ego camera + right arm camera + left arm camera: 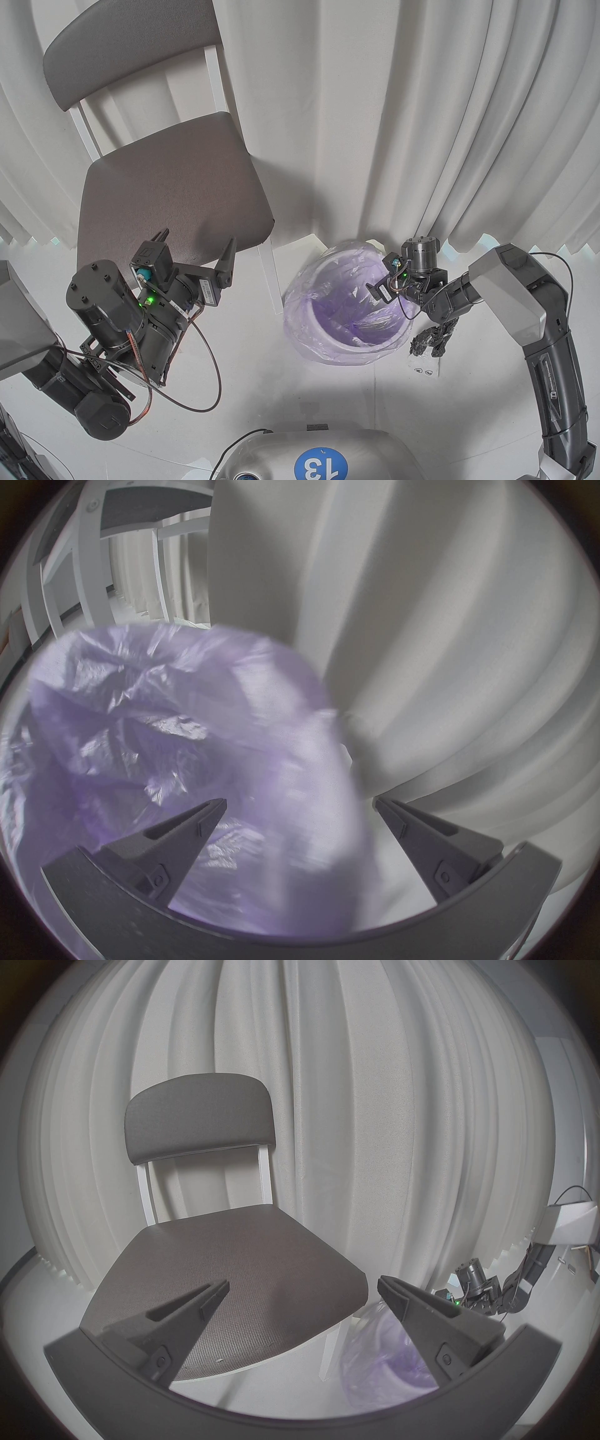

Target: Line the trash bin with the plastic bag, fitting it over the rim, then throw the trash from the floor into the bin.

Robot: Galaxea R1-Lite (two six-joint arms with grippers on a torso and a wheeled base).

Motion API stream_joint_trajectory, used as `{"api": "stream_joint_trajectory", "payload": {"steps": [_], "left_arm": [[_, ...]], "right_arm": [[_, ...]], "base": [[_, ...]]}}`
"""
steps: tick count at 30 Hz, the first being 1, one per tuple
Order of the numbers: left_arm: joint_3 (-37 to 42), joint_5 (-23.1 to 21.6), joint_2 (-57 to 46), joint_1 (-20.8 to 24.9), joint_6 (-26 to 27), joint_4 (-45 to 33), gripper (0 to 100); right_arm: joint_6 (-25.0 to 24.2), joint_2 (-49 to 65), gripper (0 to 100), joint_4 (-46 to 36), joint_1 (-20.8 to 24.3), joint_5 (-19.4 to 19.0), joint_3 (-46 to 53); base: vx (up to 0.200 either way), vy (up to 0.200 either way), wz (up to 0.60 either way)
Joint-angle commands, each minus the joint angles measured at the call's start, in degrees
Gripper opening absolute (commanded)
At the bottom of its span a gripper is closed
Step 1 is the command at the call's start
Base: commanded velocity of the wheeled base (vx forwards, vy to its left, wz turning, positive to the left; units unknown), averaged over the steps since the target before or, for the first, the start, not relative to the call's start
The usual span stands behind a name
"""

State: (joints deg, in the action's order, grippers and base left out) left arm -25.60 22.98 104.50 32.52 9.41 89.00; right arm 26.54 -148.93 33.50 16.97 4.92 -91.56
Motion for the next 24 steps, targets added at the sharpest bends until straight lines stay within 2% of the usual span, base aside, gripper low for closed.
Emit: {"api": "stream_joint_trajectory", "payload": {"steps": [1,6,16,24], "left_arm": [[0.20,-0.04,-0.61,0.52,-0.01,1.00,100],[0.11,-0.04,-0.61,0.52,-0.01,1.00,100],[0.20,-0.04,-0.52,0.43,-0.01,1.00,100],[0.11,0.05,-0.35,0.43,-0.01,1.00,100]], "right_arm": [[0.27,8.57,100,0.16,0.78,-0.09,6.49],[-0.08,13.05,100,0.34,2.81,-0.09,9.12],[-0.17,10.77,100,3.59,9.66,0.08,8.42],[-0.08,5.23,100,5.08,10.01,1.32,5.87]], "base": [[0.000,0.000,0.00],[0.000,0.000,0.00],[0.000,0.000,0.00],[0.000,0.000,0.00]]}}
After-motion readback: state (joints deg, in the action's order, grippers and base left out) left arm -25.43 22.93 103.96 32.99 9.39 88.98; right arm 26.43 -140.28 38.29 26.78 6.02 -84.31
